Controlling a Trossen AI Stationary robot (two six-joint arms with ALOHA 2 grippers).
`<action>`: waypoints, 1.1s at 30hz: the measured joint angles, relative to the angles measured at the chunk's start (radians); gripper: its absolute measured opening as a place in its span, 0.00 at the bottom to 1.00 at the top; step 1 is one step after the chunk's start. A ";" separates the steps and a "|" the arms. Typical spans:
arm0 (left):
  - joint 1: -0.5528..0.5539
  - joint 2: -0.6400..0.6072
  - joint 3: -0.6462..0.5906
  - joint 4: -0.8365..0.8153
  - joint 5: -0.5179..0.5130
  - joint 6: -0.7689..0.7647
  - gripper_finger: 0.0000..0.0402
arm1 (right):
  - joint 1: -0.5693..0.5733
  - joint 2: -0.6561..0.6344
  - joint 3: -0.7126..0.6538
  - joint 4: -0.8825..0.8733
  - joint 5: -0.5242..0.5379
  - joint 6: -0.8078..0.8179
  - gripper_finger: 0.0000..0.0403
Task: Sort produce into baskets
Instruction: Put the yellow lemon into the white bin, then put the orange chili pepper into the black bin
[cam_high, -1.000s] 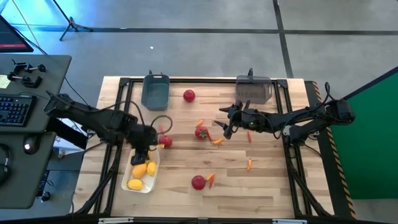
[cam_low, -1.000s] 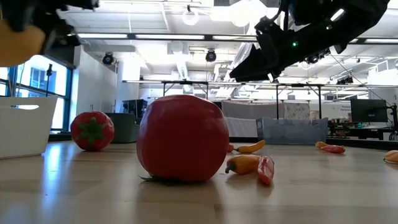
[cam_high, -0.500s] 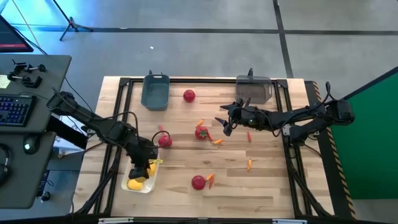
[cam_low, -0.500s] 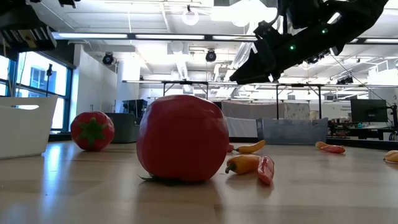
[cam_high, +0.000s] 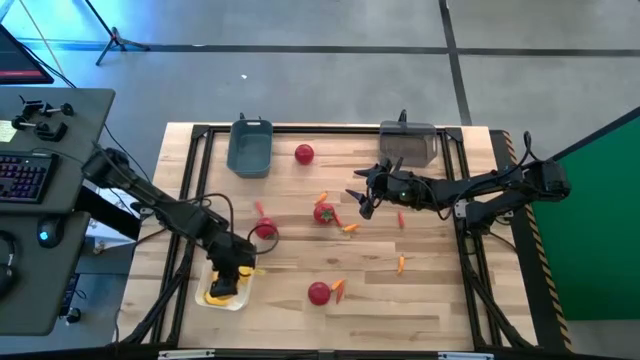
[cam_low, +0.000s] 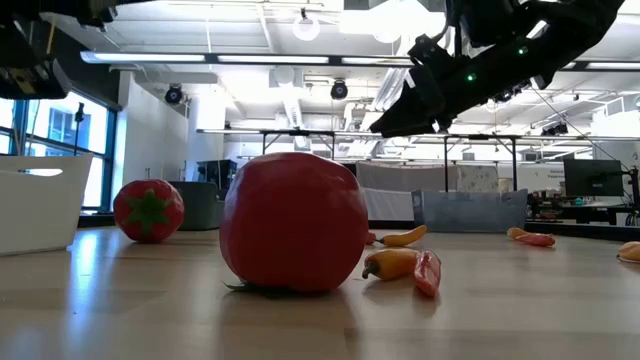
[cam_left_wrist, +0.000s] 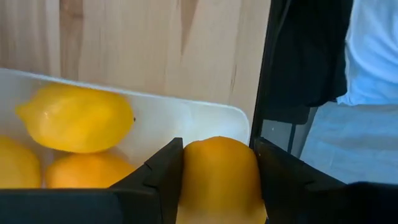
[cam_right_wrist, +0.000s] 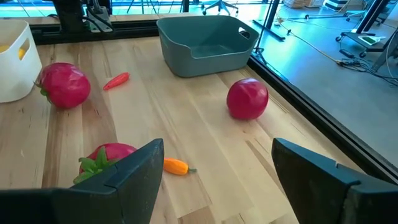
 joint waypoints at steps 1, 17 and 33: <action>0.000 0.009 0.000 -0.002 0.008 -0.004 0.40 | 0.000 0.000 0.000 -0.004 0.000 0.000 0.72; 0.026 0.051 0.000 -0.007 0.064 -0.008 0.52 | 0.000 0.000 0.000 -0.013 -0.005 0.000 0.72; 0.305 -0.027 0.000 -0.041 0.023 0.435 0.10 | 0.000 0.000 0.000 -0.031 -0.011 0.030 0.72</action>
